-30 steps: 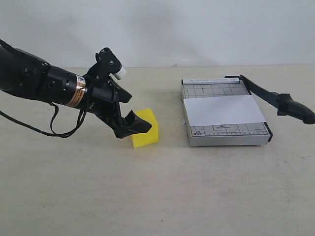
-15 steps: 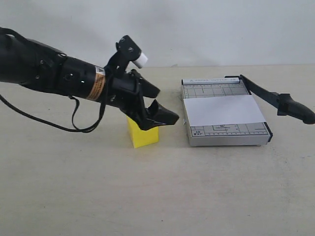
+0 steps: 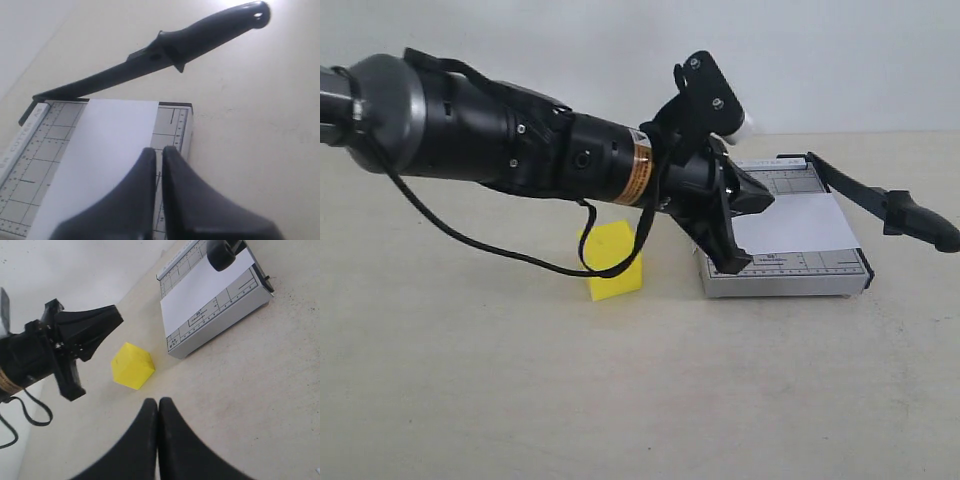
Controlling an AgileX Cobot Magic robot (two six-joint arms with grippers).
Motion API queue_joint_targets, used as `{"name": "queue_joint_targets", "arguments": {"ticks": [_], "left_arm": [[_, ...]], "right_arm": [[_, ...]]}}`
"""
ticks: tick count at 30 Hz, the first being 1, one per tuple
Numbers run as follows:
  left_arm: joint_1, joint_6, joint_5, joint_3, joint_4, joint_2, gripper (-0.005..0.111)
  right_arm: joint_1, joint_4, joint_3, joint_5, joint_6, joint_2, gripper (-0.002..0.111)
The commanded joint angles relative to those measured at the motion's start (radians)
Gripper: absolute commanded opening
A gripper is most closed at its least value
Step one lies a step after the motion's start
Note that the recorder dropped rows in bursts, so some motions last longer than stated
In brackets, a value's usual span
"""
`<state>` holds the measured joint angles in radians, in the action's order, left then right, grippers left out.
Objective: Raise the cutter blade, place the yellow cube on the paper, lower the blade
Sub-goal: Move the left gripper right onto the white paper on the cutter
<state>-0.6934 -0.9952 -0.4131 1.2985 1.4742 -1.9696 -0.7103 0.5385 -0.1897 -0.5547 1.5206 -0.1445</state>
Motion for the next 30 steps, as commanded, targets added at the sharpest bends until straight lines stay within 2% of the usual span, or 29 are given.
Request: {"name": "queue_joint_targets", "arguments": {"ticks": [1,6,14,30], "left_arm": [[-0.010,0.026,0.054,0.064,-0.086,-0.094,0.005],[-0.010,0.026,0.113,0.145,-0.149,-0.180,0.005],[-0.010,0.026,0.122,0.293,-0.150,-0.332,0.005],[0.002,0.100,0.145,0.331,-0.152,-0.415,0.005]], "right_arm": [[0.003,0.002,0.002,-0.002,-0.011,0.004,0.000],[0.003,0.002,0.002,-0.002,-0.011,0.004,0.000],[0.003,0.007,0.002,-0.002,-0.022,0.004,0.000],[0.003,0.007,0.002,-0.002,-0.042,0.004,0.000]]}}
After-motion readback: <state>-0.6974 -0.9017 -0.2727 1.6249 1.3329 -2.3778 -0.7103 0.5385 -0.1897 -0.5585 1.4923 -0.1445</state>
